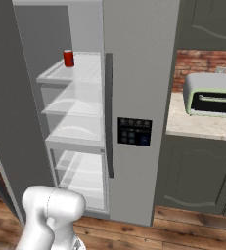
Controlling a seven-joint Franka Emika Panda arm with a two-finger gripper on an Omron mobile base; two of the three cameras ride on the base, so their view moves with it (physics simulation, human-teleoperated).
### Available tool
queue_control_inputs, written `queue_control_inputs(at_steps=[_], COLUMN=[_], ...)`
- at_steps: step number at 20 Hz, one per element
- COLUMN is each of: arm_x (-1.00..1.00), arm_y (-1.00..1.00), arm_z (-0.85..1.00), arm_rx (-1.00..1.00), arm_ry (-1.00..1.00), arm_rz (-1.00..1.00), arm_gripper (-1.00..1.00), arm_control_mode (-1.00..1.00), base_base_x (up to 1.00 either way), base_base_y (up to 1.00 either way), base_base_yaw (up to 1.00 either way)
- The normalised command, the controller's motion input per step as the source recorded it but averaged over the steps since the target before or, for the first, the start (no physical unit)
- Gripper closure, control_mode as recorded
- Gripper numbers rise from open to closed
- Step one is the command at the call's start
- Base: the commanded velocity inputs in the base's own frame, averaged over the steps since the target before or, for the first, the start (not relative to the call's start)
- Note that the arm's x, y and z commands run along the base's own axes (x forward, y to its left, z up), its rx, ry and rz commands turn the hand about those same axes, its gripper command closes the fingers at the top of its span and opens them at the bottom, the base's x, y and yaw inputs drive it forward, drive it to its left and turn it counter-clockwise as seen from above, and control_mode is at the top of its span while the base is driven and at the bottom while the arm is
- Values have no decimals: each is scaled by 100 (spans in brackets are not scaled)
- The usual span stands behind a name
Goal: There's a steak in the fridge that needs to be moved to the freezer for freezing. Pick up the steak from the fridge, place it on any shelf in the freezer, and close the fridge and freezer doors when done.
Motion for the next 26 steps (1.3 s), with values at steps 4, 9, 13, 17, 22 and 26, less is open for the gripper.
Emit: queue_control_inputs(at_steps=[4, 9, 13, 17, 22, 26], arm_x=[25, 28, 50, 71, 56, 61], arm_y=[100, 100, 90, 94, 97, 53], arm_z=[-26, -42, -54, -54, -59, -36], arm_rx=[-12, -2, 0, 0, 1, -3], arm_ry=[-18, -12, -10, -4, 0, 3], arm_rz=[-4, -6, -7, -11, -6, -2], arm_gripper=[-100, -100, -100, -100, -100, -100], arm_control_mode=[-100, -100, -100, -100, -100, -100], base_base_x=[0, 0, 0, 0, 0, 0], base_base_y=[0, 0, 0, 0, 0, 0], base_base_yaw=[0, 0, 0, 0, 0, 0])
